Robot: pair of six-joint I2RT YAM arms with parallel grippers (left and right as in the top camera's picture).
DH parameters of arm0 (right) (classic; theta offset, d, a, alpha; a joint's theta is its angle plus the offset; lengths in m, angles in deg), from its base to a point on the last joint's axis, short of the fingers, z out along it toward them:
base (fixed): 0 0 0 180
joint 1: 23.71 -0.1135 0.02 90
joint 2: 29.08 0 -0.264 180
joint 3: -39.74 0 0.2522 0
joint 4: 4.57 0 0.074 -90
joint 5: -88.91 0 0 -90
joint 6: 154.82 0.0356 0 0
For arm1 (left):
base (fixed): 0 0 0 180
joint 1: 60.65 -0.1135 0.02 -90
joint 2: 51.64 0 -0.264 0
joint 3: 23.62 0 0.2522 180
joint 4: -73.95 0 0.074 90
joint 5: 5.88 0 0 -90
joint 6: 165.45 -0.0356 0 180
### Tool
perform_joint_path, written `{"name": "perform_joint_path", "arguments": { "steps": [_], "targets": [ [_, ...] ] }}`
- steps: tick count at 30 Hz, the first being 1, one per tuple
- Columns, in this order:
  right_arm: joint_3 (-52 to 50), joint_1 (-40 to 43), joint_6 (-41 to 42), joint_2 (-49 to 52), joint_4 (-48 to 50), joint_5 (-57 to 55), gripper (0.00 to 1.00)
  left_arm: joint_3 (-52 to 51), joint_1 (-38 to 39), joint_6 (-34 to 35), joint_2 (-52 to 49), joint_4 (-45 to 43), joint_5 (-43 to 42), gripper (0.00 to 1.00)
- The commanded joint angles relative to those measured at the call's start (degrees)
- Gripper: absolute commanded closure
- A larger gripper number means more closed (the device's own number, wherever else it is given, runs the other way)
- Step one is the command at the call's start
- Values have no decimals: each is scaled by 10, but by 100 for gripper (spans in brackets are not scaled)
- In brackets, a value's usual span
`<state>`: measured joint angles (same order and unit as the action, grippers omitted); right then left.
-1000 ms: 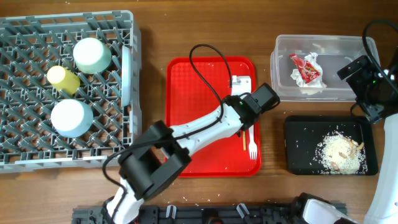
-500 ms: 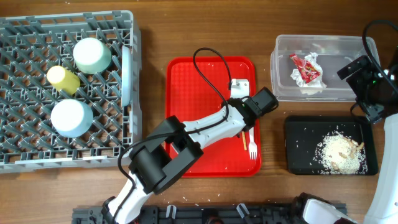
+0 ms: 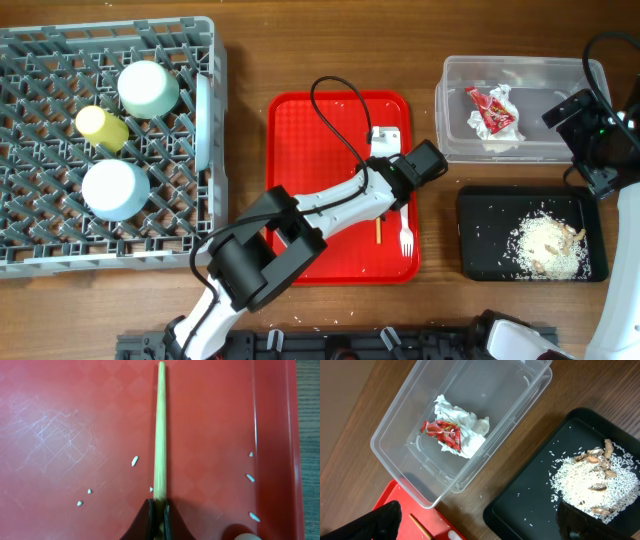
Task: Sort waste into correct bins and load items into the dishwasher rack
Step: 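Grasp the chopsticks and place them in the rack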
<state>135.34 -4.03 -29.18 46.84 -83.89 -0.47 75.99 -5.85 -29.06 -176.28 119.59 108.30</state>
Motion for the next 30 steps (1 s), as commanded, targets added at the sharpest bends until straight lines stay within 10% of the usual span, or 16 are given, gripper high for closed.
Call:
{"name": "perform_joint_path", "arguments": {
  "steps": [1, 7, 16, 28, 30],
  "targets": [
    [2, 2, -10, 5, 2, 5, 0, -4, 2, 3, 32, 31, -14, 96],
    [2, 2, -10, 5, 3, 5, 0, -4, -22, -27, 167, 136, -7, 96],
    [2, 2, -10, 5, 3, 5, 0, -5, -299, -397, 477, 250, -8, 96],
    [2, 2, -10, 5, 4, 5, 0, -5, -579, -523, 348, 176, -207, 94],
    [2, 2, -10, 5, 4, 5, 0, -5, -593, -519, 328, 176, -219, 70]
  ]
}}
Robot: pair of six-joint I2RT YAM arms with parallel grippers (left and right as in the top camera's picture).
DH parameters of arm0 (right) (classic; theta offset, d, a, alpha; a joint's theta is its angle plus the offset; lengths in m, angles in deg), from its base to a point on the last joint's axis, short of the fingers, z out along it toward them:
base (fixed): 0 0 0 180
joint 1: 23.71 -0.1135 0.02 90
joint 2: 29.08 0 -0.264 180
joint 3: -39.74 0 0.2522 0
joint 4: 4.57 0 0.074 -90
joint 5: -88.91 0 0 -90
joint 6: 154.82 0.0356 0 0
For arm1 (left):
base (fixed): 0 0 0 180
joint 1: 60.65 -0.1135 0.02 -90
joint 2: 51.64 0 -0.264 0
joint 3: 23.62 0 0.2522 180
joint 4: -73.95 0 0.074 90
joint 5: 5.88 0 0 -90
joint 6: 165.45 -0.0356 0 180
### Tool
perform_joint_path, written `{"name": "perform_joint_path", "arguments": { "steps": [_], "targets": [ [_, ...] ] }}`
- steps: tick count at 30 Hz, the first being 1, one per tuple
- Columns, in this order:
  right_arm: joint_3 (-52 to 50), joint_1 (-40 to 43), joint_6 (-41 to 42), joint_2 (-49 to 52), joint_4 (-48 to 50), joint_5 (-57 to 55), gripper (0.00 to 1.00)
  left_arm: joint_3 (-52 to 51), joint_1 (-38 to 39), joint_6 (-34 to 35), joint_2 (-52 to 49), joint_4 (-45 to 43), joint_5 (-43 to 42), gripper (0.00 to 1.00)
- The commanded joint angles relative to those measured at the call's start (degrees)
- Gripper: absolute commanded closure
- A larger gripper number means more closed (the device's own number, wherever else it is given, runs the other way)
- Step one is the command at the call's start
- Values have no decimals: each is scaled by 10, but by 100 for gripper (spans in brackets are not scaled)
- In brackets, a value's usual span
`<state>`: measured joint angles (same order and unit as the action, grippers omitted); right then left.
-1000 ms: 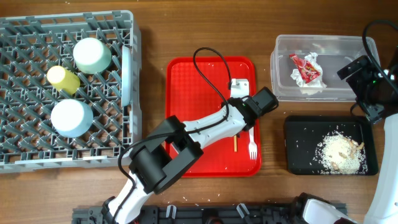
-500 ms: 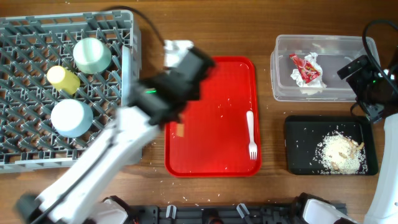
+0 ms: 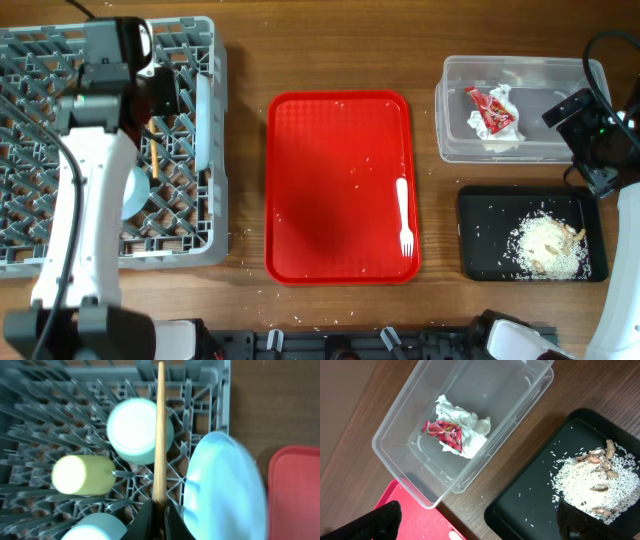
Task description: Sort waste into correct bins and load items into the dishwasher rack
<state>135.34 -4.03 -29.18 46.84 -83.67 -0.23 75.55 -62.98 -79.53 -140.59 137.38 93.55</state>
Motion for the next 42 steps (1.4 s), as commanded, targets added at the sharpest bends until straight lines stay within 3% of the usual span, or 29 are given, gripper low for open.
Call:
{"name": "perform_joint_path", "arguments": {
  "steps": [1, 3, 4, 5, 7, 10, 13, 15, 24, 27, 33, 34, 35, 36, 38, 42],
  "targets": [
    [2, 2, -10, 5, 2, 3, 0, 0, -25, -11, -37, -2, -75, 71],
    [2, 2, -10, 5, 2, 3, 0, 0, -27, 1, -45, -2, -86, 68],
    [2, 2, -10, 5, 2, 3, 0, 0, -27, 0, -45, -2, -86, 55],
    [2, 2, -10, 5, 2, 3, 0, 0, -27, 0, -45, -2, -86, 15],
    [2, 2, -10, 5, 2, 3, 0, 0, -27, 7, -40, -1, -86, 23],
    [2, 2, -10, 5, 2, 3, 0, 0, -27, 85, -3, 0, -87, 27],
    [2, 2, -10, 5, 2, 3, 0, 0, -27, 125, 69, 17, -153, 29],
    [2, 2, -10, 5, 2, 3, 0, 0, -27, 124, 107, 24, -150, 0],
    [2, 2, -10, 5, 2, 3, 0, 0, -27, 125, 139, 84, -130, 0],
    [2, 2, -10, 5, 2, 3, 0, 0, -27, 125, 139, 100, -169, 0],
    [2, 2, -10, 5, 2, 3, 0, 0, -27, 125, 139, 157, -169, 1],
    [2, 2, -10, 5, 2, 3, 0, 0, -27, 125, 139, 175, -169, 11],
    [2, 2, -10, 5, 2, 3, 0, 0, -27, 125, 139, 182, -170, 32],
    [2, 2, -10, 5, 2, 3, 0, 0, -27, 125, 139, 190, -182, 41],
    [2, 2, -10, 5, 2, 3, 0, 0, -27, 125, 140, 195, -219, 34],
    [2, 2, -10, 5, 2, 3, 0, 0, -27, 124, 139, 215, -328, 38]
  ]
}}
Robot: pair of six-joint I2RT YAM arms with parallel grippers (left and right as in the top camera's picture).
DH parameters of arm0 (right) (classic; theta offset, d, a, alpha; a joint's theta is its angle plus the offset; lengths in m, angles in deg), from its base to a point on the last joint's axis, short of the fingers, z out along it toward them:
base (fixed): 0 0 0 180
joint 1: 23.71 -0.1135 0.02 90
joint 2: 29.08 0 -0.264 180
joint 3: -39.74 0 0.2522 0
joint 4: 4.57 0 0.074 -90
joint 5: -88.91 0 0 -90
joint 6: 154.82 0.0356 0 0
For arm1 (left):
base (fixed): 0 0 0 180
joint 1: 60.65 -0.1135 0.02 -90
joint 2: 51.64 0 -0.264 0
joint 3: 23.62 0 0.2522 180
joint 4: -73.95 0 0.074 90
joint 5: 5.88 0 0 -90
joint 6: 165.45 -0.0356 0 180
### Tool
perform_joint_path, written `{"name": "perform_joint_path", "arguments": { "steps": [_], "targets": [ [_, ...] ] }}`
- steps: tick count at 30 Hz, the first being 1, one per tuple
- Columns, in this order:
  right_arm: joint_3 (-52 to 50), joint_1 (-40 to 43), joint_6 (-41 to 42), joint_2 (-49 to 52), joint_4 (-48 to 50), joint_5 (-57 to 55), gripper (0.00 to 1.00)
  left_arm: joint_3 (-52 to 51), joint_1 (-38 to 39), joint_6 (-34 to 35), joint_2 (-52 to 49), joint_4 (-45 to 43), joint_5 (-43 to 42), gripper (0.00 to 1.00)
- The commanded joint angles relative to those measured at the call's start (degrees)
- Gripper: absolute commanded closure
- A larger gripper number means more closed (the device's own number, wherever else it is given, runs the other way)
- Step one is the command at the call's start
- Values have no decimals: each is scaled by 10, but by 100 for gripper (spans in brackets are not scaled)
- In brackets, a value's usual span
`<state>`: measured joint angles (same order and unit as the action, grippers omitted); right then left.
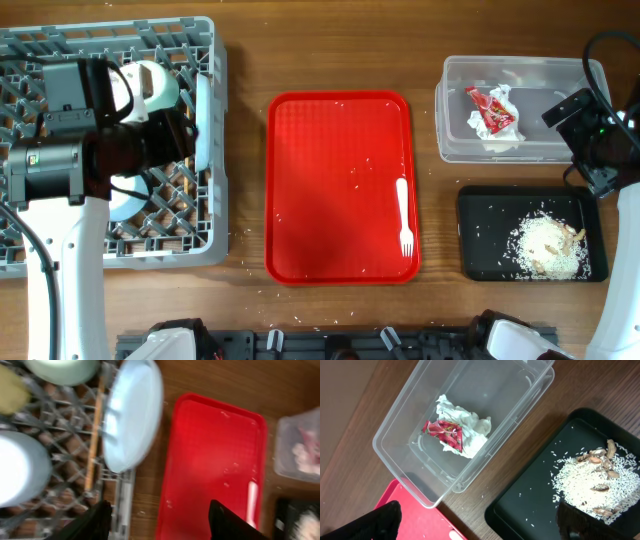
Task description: Sort waste into correct bins and load items into the dishwasher rack
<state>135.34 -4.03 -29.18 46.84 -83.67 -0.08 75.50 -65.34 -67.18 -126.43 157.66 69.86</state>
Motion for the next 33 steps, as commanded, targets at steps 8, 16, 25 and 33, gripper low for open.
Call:
{"name": "perform_joint_path", "arguments": {
  "steps": [8, 16, 25, 33],
  "targets": [
    [2, 2, -10, 5, 2, 2, 0, 0, 43, 0, -2, 57, -103, 44],
    [2, 2, -10, 5, 2, 2, 0, 0, 295, 232, -73, -72, 43, 26],
    [2, 2, -10, 5, 2, 2, 0, 0, 450, 252, -159, -130, 60, 24],
    [2, 2, -10, 5, 2, 1, 0, 0, 513, 358, -278, -180, 101, 38]
  ]
}}
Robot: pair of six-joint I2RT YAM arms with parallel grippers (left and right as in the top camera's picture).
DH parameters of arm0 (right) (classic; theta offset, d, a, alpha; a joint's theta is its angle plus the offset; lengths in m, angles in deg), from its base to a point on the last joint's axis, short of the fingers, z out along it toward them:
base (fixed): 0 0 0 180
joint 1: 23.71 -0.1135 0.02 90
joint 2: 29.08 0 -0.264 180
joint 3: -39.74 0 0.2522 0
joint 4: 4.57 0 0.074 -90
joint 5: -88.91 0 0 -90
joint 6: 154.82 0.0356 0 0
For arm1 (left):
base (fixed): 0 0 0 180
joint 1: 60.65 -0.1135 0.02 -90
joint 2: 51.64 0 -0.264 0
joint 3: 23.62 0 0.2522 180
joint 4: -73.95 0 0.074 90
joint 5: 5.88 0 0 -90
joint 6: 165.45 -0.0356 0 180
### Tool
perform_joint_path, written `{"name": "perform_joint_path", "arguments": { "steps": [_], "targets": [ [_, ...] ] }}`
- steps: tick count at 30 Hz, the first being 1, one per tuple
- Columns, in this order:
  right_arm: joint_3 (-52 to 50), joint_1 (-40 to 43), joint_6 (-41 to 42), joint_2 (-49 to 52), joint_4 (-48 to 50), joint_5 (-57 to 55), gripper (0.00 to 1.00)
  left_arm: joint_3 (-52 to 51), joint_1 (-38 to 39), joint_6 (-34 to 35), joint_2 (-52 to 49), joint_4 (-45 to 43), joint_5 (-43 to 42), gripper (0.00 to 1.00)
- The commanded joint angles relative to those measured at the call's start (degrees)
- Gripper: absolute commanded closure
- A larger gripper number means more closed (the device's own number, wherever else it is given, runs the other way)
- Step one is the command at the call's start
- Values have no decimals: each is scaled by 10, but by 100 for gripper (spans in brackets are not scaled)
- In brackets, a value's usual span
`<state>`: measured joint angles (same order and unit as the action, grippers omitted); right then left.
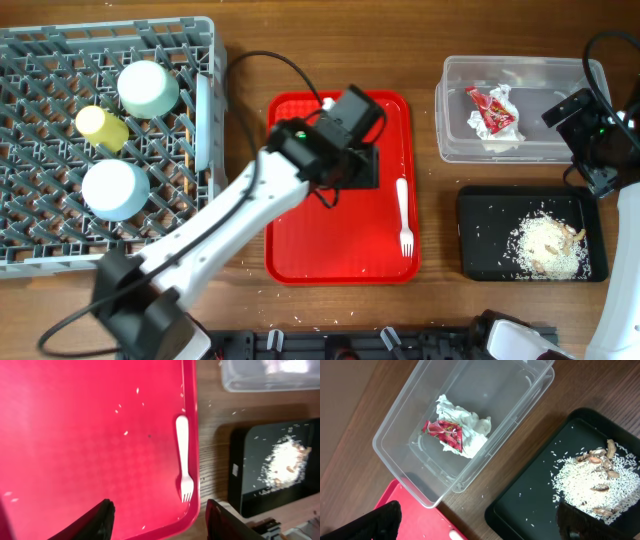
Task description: Sort waste into correct bins and load items into the dishwasher rack
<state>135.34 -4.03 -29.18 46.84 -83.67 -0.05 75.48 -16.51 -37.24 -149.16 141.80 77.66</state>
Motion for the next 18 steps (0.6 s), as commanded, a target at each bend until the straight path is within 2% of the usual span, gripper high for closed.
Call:
{"name": "perform_joint_path", "arguments": {
  "steps": [1, 5, 7, 9, 12, 18],
  "targets": [
    [2, 2, -10, 5, 2, 1, 0, 0, 37, 85, -73, -34, 41, 38],
    [2, 2, -10, 5, 2, 1, 0, 0, 76, 184, -135, -90, 156, 36],
    [2, 2, -10, 5, 2, 1, 0, 0, 101, 193, -161, -132, 200, 34],
    [2, 2, -10, 5, 2, 1, 0, 0, 125, 200, -180, -161, 214, 33],
    [2, 2, -10, 5, 2, 1, 0, 0, 157, 253, -203, -171, 263, 33],
    [2, 2, -10, 5, 2, 1, 0, 0, 183, 257, -244, -170, 273, 34]
  ]
}}
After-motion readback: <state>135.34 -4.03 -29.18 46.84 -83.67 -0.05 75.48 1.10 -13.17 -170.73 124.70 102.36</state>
